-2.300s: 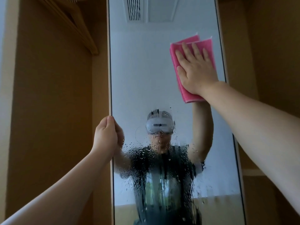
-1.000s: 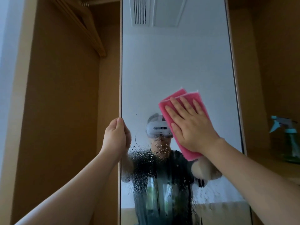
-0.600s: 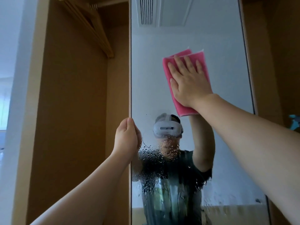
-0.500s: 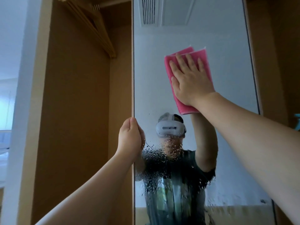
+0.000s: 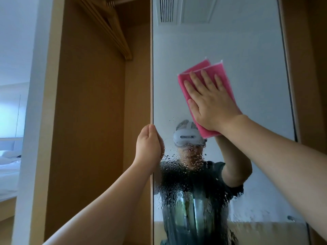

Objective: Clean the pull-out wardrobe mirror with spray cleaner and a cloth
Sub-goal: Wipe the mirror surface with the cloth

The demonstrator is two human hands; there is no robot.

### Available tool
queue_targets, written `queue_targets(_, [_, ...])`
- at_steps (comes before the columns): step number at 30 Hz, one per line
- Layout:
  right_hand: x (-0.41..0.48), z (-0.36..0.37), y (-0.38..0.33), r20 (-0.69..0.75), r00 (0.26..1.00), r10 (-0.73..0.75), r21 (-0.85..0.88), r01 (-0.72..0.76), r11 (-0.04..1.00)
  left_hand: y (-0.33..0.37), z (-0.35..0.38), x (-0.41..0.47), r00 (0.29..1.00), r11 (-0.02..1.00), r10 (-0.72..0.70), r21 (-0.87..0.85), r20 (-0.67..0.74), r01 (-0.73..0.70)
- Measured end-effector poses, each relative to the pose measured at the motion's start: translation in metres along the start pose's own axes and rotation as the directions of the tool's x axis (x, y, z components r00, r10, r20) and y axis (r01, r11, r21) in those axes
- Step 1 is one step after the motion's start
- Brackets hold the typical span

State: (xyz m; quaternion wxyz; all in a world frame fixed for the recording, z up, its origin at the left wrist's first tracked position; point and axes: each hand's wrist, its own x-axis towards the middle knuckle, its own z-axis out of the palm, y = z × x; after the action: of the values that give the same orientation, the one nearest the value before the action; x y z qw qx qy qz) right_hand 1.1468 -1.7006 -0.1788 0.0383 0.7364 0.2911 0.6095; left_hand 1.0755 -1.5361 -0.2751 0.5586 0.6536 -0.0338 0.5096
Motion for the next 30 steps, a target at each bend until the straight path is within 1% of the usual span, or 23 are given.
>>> queue_targets(8, [-0.044,0.013,-0.025,-0.028,0.997,-0.075,0.043,0.076,0.996,-0.003,0.002,0.004,1.000,1.000,0.007,-0.007,-0.017,-0.007])
queue_targets(13, [-0.072,0.019,-0.040,-0.023,0.993,-0.112,0.062,0.113,0.992,-0.003,0.004,0.004,0.999,0.999,-0.003,-0.051,-0.037,0.001])
queue_targets(15, [-0.090,0.024,-0.048,-0.017,0.988,-0.156,0.066,0.157,0.985,-0.004,0.004,0.004,1.000,0.998,-0.004,-0.059,-0.031,0.002])
queue_targets(18, [-0.119,0.034,-0.062,0.015,0.965,-0.261,0.058,0.260,0.964,-0.004,0.002,0.004,1.000,0.998,-0.017,-0.054,-0.011,0.017])
queue_targets(20, [-0.128,0.038,-0.066,0.030,0.955,-0.295,0.058,0.293,0.954,-0.002,0.001,0.004,0.999,0.998,-0.034,-0.054,-0.004,0.033])
queue_targets(25, [-0.127,0.038,-0.065,0.046,0.953,-0.298,0.080,0.294,0.952,-0.001,0.000,0.002,0.999,0.998,-0.035,-0.054,0.003,0.035])
queue_targets(30, [-0.116,0.037,-0.062,0.008,0.958,-0.287,0.109,0.285,0.952,-0.002,0.000,0.003,0.999,0.996,-0.046,-0.075,0.005,0.047])
